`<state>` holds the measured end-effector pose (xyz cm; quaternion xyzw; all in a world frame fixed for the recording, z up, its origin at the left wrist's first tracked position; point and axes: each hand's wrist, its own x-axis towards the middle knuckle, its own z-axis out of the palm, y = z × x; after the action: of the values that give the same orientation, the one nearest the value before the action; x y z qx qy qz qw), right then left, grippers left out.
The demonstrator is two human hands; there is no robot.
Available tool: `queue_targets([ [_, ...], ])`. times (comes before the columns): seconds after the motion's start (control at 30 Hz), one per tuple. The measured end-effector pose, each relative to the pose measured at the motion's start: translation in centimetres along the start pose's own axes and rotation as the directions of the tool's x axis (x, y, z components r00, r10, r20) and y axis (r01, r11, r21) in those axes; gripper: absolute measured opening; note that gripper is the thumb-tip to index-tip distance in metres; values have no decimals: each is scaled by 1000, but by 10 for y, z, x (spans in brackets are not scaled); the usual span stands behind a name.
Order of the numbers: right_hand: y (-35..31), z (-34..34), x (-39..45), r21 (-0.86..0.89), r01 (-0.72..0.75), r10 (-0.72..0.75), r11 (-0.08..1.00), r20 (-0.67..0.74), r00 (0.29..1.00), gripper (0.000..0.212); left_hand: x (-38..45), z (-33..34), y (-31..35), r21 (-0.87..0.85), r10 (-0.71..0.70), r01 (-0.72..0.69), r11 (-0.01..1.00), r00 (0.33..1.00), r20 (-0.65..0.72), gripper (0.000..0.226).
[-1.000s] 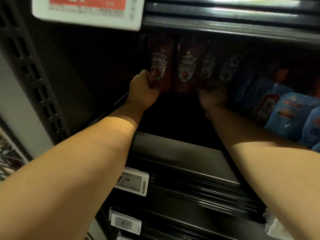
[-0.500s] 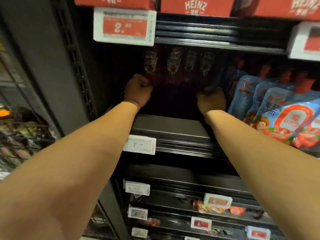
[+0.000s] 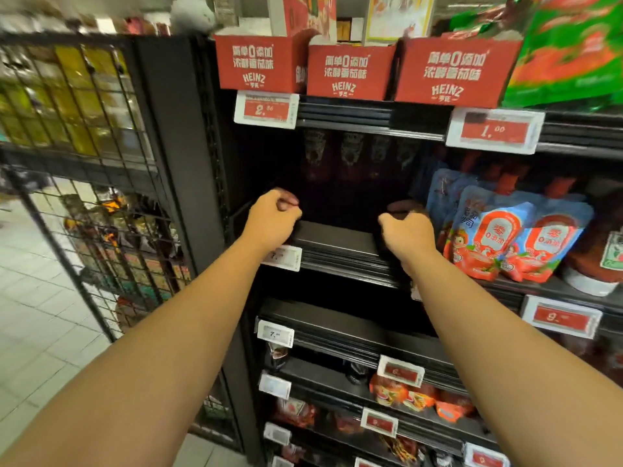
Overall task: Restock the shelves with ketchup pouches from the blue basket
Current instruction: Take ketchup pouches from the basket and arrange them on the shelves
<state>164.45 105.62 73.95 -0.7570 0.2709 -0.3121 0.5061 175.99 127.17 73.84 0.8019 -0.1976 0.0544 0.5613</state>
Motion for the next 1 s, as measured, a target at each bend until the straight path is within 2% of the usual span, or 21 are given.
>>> queue_targets([
  [0.13, 2, -29, -27, 119, 55, -72, 991, 139, 988, 6, -58, -9, 2, 53, 27, -24, 998, 998, -64, 18],
  [0.23, 9, -61, -53, 212, 163, -207, 964, 207, 956, 20, -111, -17, -2, 107, 69, -56, 993, 991, -118, 15],
  [0.3, 19, -82, -75, 256, 242, -305, 936, 244, 921, 23, -151, -20, -12, 120, 43, -29, 992, 992, -122, 18],
  [0.37, 45, -101, -100, 271, 266, -348, 925, 323, 880, 22, -195, -19, -33, 107, -82, 93, 990, 991, -101, 22],
  [0.47, 116, -120, -133, 120, 182, -217, 976, 474, 853, 19, -264, -17, -75, 91, -360, 365, 927, 931, -64, 13],
  [0.53, 172, -126, -158, -22, 45, -24, 999, 583, 812, 16, -314, -9, -102, 87, -529, 530, 844, 848, -28, 16],
  [0.6, 233, -130, -187, -230, -103, 230, 968, 644, 730, 11, -366, 2, -131, 126, -680, 673, 729, 733, 14, 22],
  [0.7, 327, -137, -239, -503, -311, 584, 806, 596, 550, 13, -445, 20, -178, 166, -879, 863, 477, 473, 66, 20],
  [0.77, 376, -141, -277, -592, -463, 752, 659, 520, 404, 3, -493, 32, -208, 251, -950, 917, 311, 295, 102, 15],
  [0.87, 428, -139, -326, -648, -587, 870, 486, 424, 253, 8, -551, 46, -242, 308, -981, 937, 164, 121, 153, 15],
  [0.93, 453, -131, -351, -672, -617, 906, 409, 379, 188, 6, -576, 57, -262, 289, -985, 953, 94, 47, 164, 14],
  [1.0, 474, -123, -373, -693, -638, 933, 337, 335, 129, 5, -596, 68, -284, 289, -986, 955, 63, 14, 169, 14],
])
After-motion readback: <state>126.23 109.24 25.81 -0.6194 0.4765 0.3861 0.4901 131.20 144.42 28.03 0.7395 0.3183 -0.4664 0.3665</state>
